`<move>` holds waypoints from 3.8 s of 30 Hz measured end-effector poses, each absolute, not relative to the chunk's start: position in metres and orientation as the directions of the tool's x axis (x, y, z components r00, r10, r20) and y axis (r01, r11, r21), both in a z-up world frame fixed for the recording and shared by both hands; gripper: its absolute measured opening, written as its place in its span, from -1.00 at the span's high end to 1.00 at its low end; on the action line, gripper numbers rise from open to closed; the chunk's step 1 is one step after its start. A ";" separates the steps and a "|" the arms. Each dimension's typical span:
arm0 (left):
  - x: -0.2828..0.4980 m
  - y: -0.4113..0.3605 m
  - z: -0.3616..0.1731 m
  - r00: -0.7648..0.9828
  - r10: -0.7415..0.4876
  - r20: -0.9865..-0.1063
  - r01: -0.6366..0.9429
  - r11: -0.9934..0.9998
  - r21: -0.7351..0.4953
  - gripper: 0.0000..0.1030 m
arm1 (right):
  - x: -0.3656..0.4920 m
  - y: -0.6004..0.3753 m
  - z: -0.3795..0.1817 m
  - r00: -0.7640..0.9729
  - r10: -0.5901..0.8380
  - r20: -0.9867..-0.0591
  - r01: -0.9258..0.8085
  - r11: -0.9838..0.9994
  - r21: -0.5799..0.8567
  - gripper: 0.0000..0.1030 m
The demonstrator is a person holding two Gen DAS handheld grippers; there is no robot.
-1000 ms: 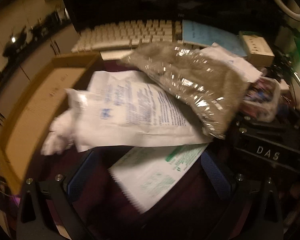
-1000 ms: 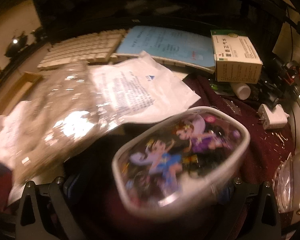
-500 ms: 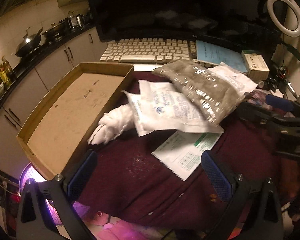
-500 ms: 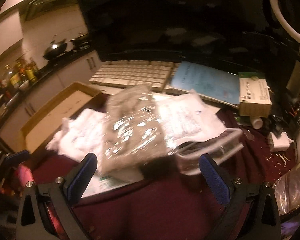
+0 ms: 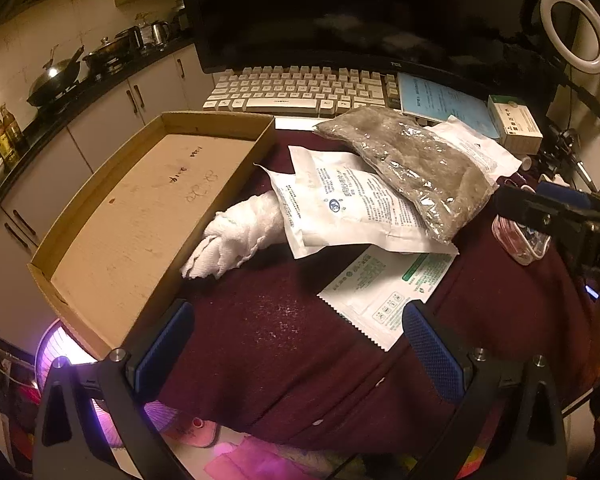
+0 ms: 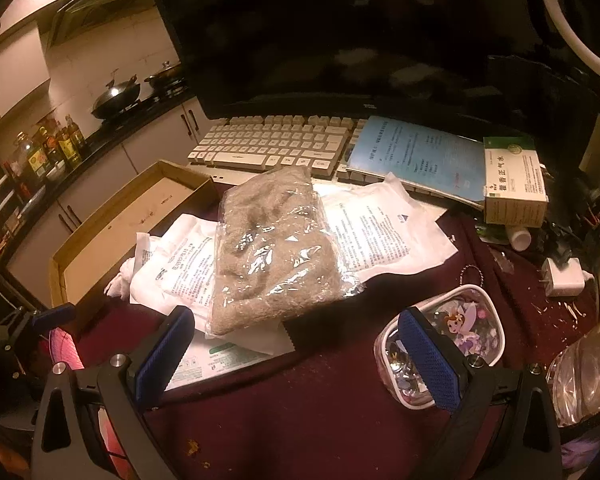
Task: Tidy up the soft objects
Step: 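Lower the right gripper onto the clear bag of grey fluff and grasp it, then grasp the white printed packet with the left gripper while the right gripper lifts the bag, then carry the bag and packet into the cardboard tray and open both grippers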
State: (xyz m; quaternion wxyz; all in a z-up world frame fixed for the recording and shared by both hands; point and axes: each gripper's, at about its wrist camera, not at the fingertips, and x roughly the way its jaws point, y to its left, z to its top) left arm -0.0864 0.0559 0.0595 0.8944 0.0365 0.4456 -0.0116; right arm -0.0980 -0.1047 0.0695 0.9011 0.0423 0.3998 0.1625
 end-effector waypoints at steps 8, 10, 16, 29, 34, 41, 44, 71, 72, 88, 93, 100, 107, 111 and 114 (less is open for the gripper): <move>-0.087 0.068 0.059 0.591 -0.021 -0.806 0.069 0.997 0.025 -1.00 | -0.088 -0.107 0.073 0.611 0.340 -0.715 -0.278 0.938 0.209 -0.78; -0.085 0.071 0.059 0.585 -0.033 -0.811 0.072 0.997 0.011 -1.00 | -0.085 -0.107 0.073 0.603 0.349 -0.718 -0.278 0.935 0.221 -0.76; -0.081 0.077 0.059 0.581 -0.032 -0.813 0.060 0.998 0.004 -1.00 | -0.068 -0.103 0.075 0.577 0.358 -0.734 -0.287 0.930 0.228 -0.75; -0.046 0.064 0.067 0.570 -0.075 -0.818 0.111 0.994 -0.014 -1.00 | -0.026 -0.044 0.066 0.491 0.340 -0.802 -0.379 0.912 0.155 -0.75; -0.026 0.071 0.074 0.596 -0.036 -0.802 0.119 0.992 0.043 -1.00 | -0.013 -0.036 0.052 0.479 0.285 -0.830 -0.351 0.929 0.117 -0.75; 0.019 0.087 0.079 0.570 -0.086 -0.817 0.112 0.993 -0.027 -0.62 | -0.013 -0.047 0.042 0.488 0.250 -0.836 -0.321 0.942 0.094 -0.49; 0.040 0.090 0.072 0.516 -0.145 -0.844 0.107 0.989 -0.105 -0.26 | -0.015 -0.050 0.043 0.501 0.231 -0.834 -0.304 0.949 0.080 -0.26; 0.082 0.064 0.048 0.321 -0.300 -0.898 0.164 0.952 -0.259 0.32 | -0.020 -0.059 0.041 0.517 0.251 -0.818 -0.276 0.954 0.117 -0.19; 0.081 0.062 0.047 0.319 -0.306 -0.897 0.169 0.950 -0.264 0.32 | -0.021 -0.059 0.041 0.518 0.252 -0.818 -0.275 0.954 0.119 -0.19; 0.062 0.064 0.041 0.356 -0.344 -0.869 0.144 0.939 -0.313 1.00 | -0.024 -0.065 0.043 0.563 0.224 -0.795 -0.237 0.966 0.105 0.39; 0.048 0.071 0.063 0.408 -0.366 -0.836 0.166 0.931 -0.326 1.00 | -0.028 -0.064 0.047 0.576 0.247 -0.779 -0.245 0.962 0.123 0.62; 0.037 0.087 0.098 0.480 -0.377 -0.792 0.175 0.926 -0.335 1.00 | -0.039 -0.060 0.066 0.612 0.277 -0.741 -0.269 0.954 0.135 0.66; 0.028 0.107 0.126 0.542 -0.366 -0.756 0.161 0.929 -0.334 1.00 | -0.044 -0.053 0.078 0.625 0.304 -0.719 -0.294 0.945 0.143 0.66; 0.028 0.122 0.139 0.580 -0.341 -0.739 0.134 0.936 -0.326 1.00 | -0.047 -0.048 0.078 0.622 0.315 -0.717 -0.308 0.940 0.146 0.66; 0.029 0.136 0.146 0.602 -0.326 -0.729 0.108 0.938 -0.330 1.00 | -0.047 -0.046 0.077 0.620 0.324 -0.714 -0.314 0.937 0.152 0.66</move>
